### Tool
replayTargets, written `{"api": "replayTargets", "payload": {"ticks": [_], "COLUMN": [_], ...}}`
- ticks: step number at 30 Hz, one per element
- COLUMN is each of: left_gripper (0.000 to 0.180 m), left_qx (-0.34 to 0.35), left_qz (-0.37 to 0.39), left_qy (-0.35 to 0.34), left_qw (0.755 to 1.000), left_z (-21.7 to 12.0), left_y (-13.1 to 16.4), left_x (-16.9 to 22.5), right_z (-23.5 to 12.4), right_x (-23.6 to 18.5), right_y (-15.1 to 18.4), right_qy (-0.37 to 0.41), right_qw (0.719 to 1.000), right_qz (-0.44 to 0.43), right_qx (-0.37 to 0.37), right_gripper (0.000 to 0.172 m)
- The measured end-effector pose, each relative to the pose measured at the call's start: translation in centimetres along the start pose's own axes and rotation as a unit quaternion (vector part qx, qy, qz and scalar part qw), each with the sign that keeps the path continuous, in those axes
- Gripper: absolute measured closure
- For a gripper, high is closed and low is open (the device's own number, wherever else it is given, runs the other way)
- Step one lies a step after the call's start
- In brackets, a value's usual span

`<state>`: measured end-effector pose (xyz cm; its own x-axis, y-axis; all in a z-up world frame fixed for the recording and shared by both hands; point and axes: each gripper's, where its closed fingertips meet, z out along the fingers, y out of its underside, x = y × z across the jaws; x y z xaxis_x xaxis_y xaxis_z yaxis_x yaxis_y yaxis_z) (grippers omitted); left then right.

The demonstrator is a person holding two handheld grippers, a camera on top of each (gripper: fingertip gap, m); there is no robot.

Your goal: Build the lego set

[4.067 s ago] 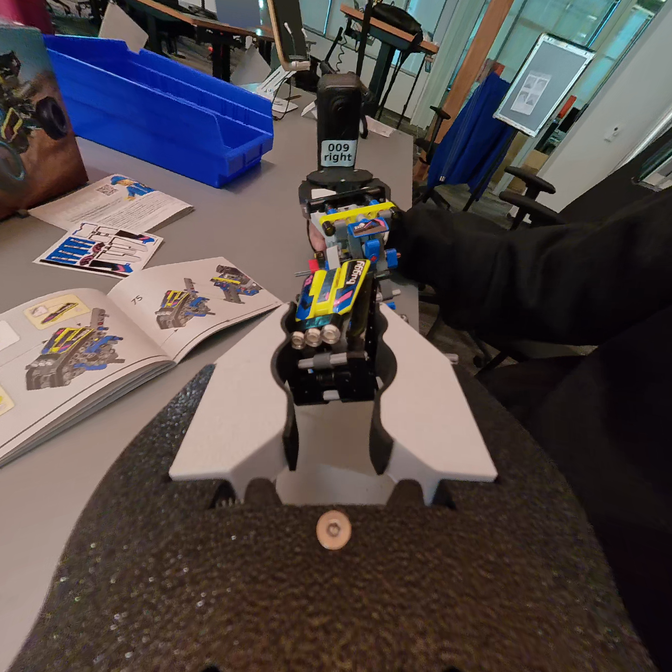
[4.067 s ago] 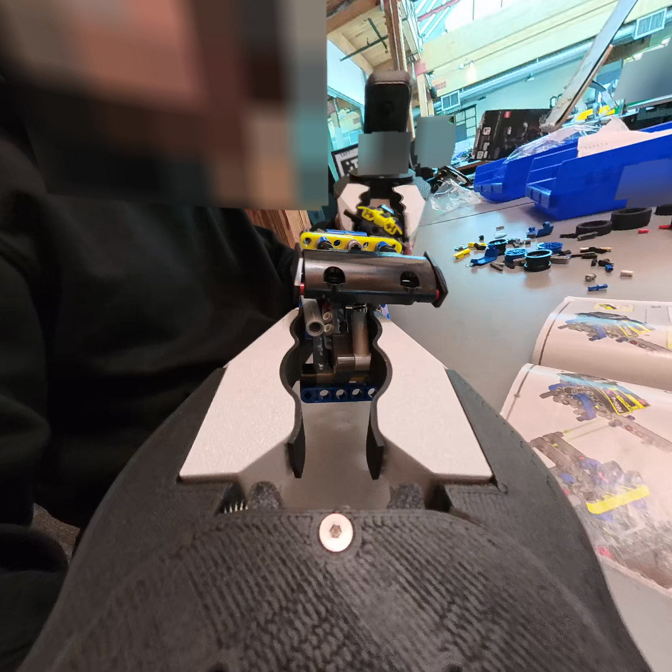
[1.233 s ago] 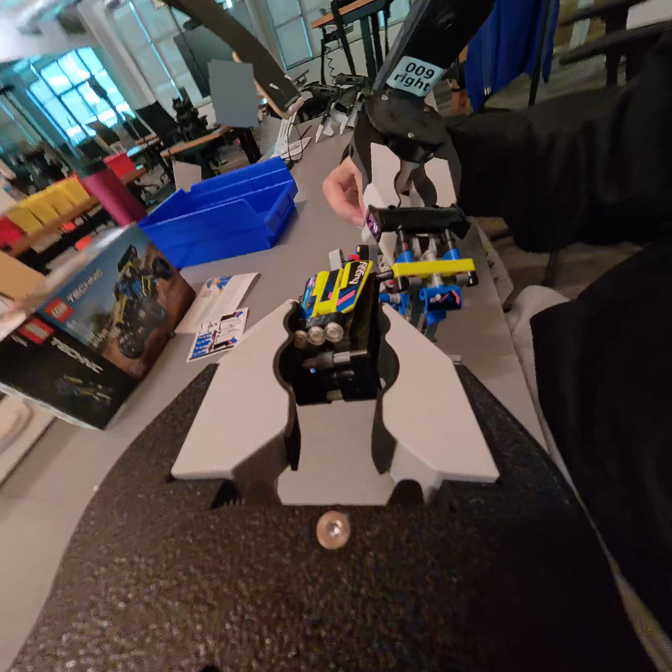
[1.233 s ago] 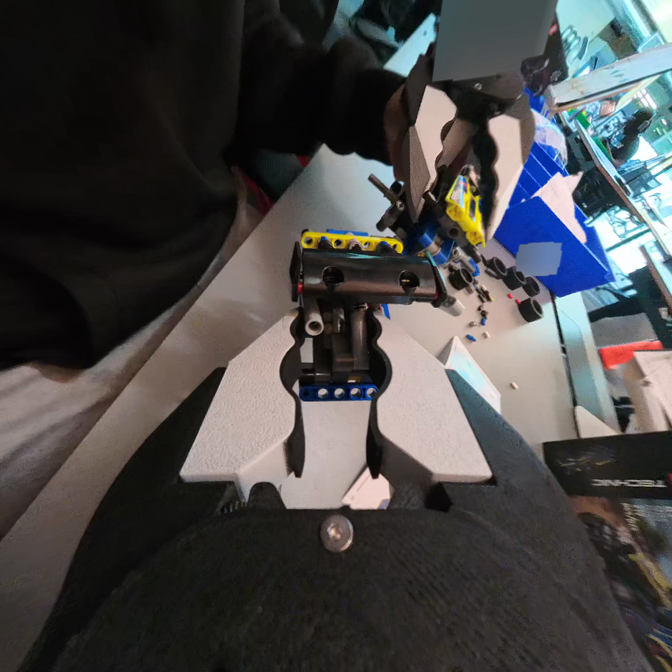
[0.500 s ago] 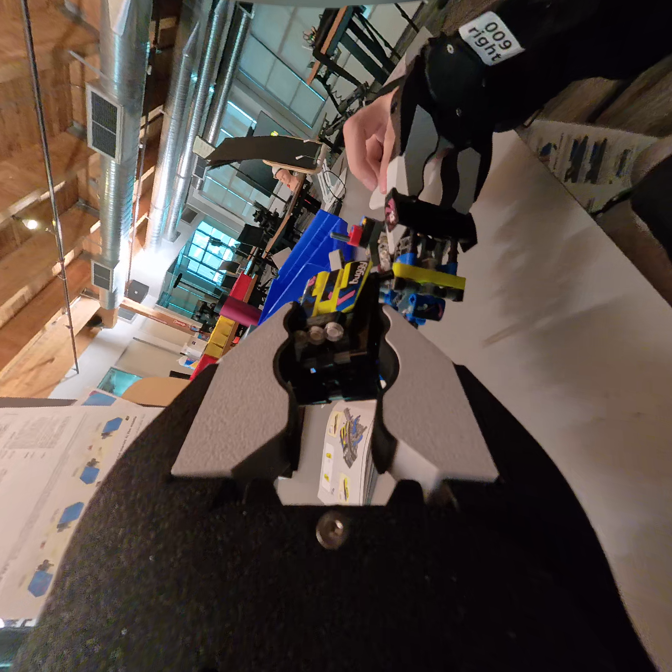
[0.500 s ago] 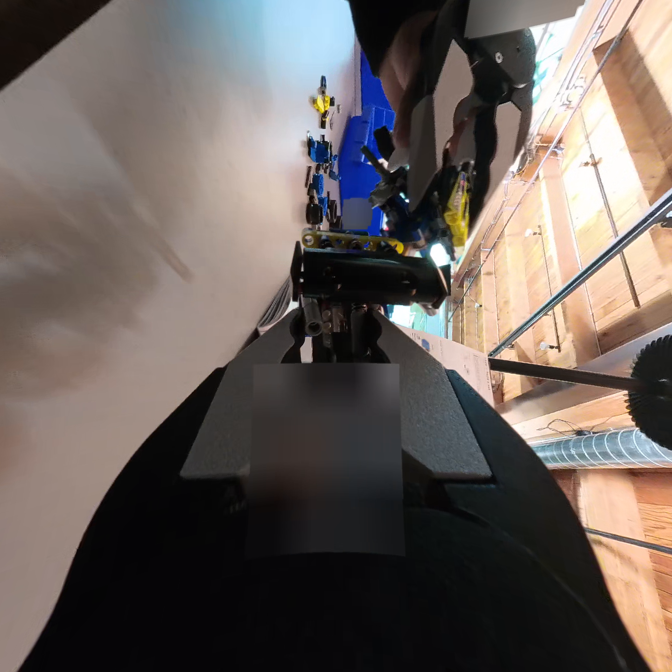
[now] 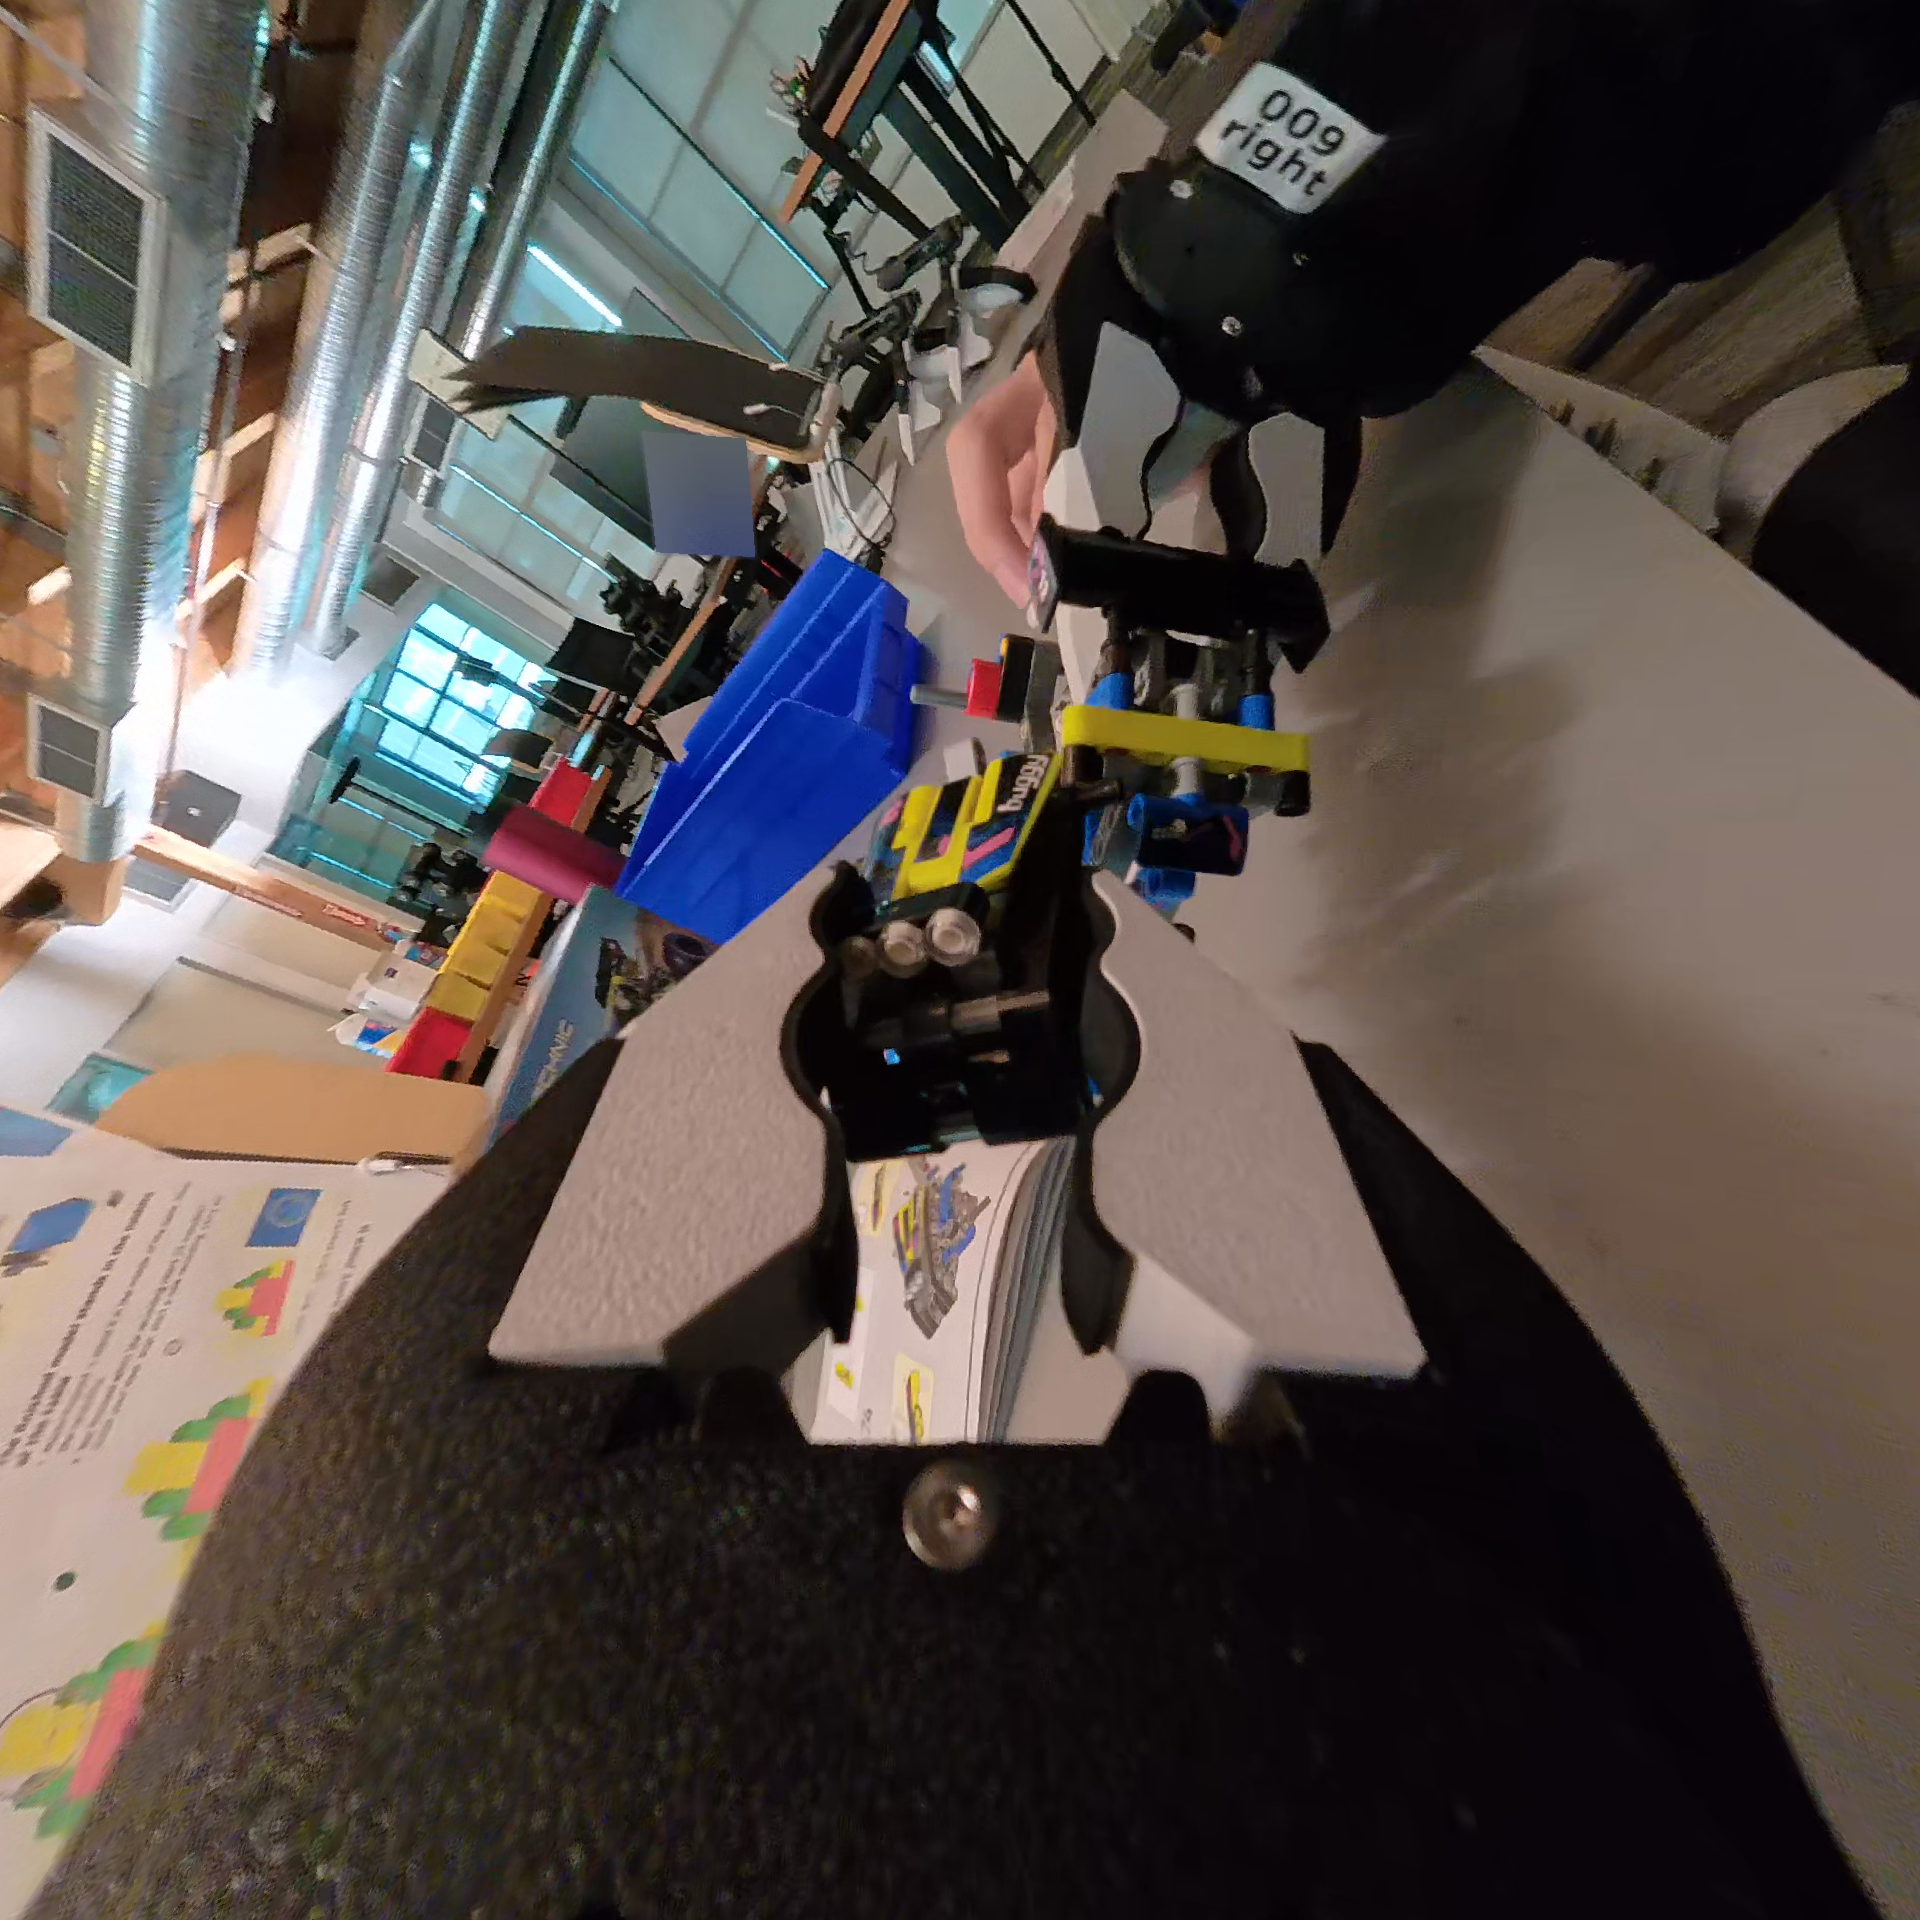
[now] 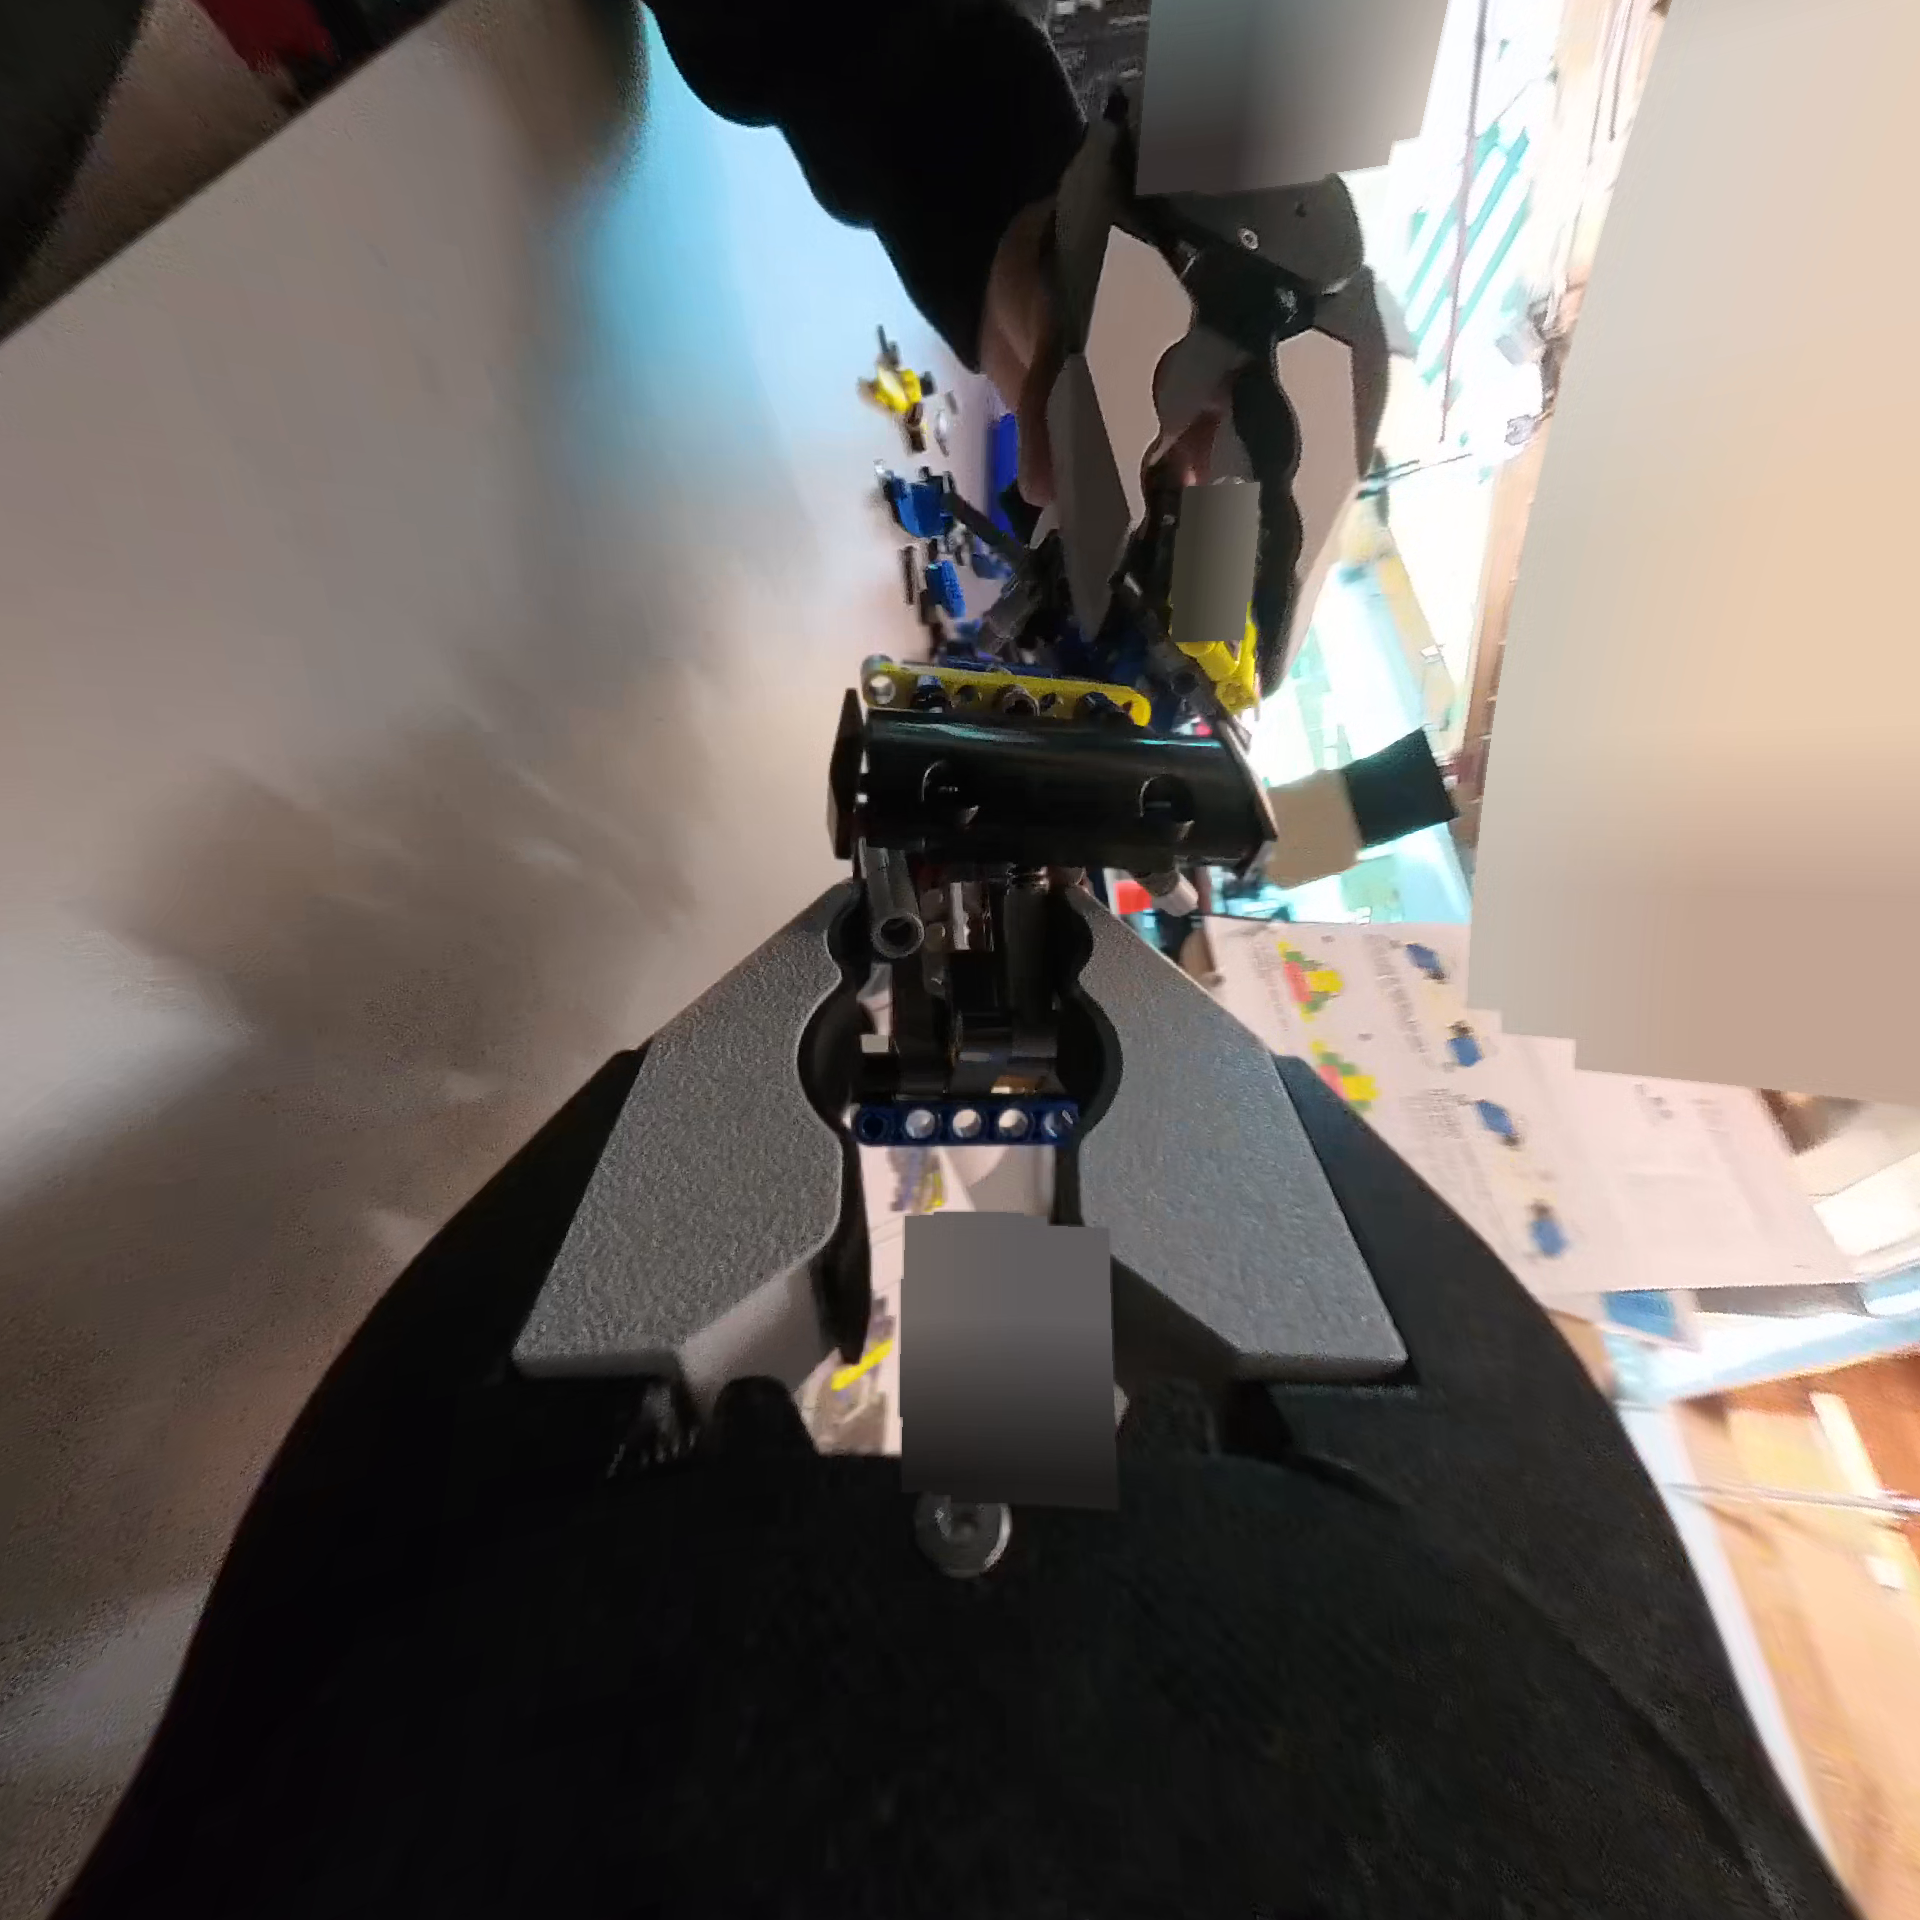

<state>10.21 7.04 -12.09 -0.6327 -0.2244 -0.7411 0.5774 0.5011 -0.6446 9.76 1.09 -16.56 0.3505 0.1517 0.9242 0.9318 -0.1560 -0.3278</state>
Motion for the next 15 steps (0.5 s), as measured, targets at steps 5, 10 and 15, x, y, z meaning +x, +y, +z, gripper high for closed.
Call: {"api": "replayTargets", "payload": {"ticks": [5, 10, 15], "left_gripper": [0.142, 0.142, 0.142], "left_qx": [0.013, 0.055, 0.126], "left_qz": [-0.056, -0.174, -0.286], "left_qy": [0.030, 0.038, 0.065], "left_qw": [0.998, 0.982, 0.948], "left_z": [1.0, 1.1, 0.9], "left_y": [2.0, 3.9, 3.6], "left_x": [0.2, -0.6, -1.2], "right_z": [-0.2, -0.6, 0.7], "right_x": [-1.0, -3.2, -4.1], "right_y": [0.9, 1.0, 0.0], "right_qy": [-0.041, -0.136, -0.171], "right_qw": [0.996, 0.962, 0.929], "right_qz": [0.079, 0.238, 0.327], "right_qx": [0.007, 0.018, 0.028], "right_gripper": [0.140, 0.141, 0.141]}}
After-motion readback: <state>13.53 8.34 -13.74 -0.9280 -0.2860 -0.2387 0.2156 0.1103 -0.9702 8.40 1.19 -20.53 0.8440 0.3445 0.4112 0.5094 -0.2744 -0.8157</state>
